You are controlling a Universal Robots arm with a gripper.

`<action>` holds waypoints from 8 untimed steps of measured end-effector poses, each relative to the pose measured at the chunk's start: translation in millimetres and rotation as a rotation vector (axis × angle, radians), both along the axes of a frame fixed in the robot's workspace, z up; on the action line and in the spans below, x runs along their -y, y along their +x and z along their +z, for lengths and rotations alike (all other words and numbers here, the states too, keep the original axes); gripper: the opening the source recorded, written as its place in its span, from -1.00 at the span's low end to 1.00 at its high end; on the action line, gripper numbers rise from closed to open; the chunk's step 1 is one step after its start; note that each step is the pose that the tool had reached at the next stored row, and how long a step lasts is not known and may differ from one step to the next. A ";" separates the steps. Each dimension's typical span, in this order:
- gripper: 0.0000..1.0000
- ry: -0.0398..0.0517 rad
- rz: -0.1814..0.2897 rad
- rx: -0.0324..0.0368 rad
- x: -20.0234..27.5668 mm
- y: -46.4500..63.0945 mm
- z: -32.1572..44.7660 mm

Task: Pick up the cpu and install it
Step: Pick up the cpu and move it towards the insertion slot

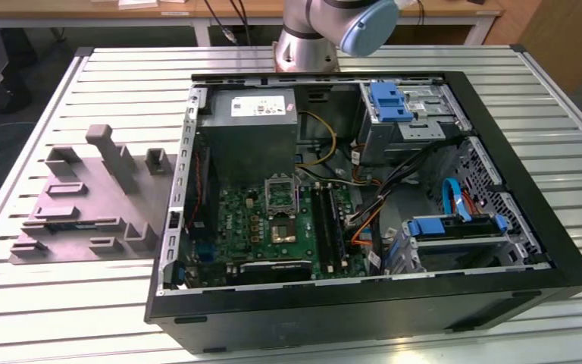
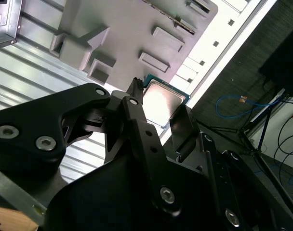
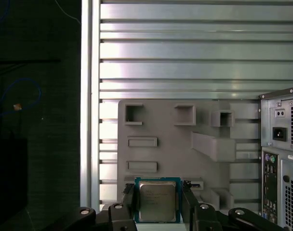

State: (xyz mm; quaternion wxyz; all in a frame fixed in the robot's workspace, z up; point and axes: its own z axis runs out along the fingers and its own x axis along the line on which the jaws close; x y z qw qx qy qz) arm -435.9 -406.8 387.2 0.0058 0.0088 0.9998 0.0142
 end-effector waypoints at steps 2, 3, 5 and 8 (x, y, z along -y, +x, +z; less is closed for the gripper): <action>-0.06 0.0000 0.000 -0.0001 0.0 0.4 0.0; -0.06 -0.0001 0.000 -0.0001 0.0 0.8 0.1; -0.06 0.0000 0.000 0.0000 0.0 1.5 0.0; -0.06 -0.0001 0.000 -0.0001 0.0 2.3 0.0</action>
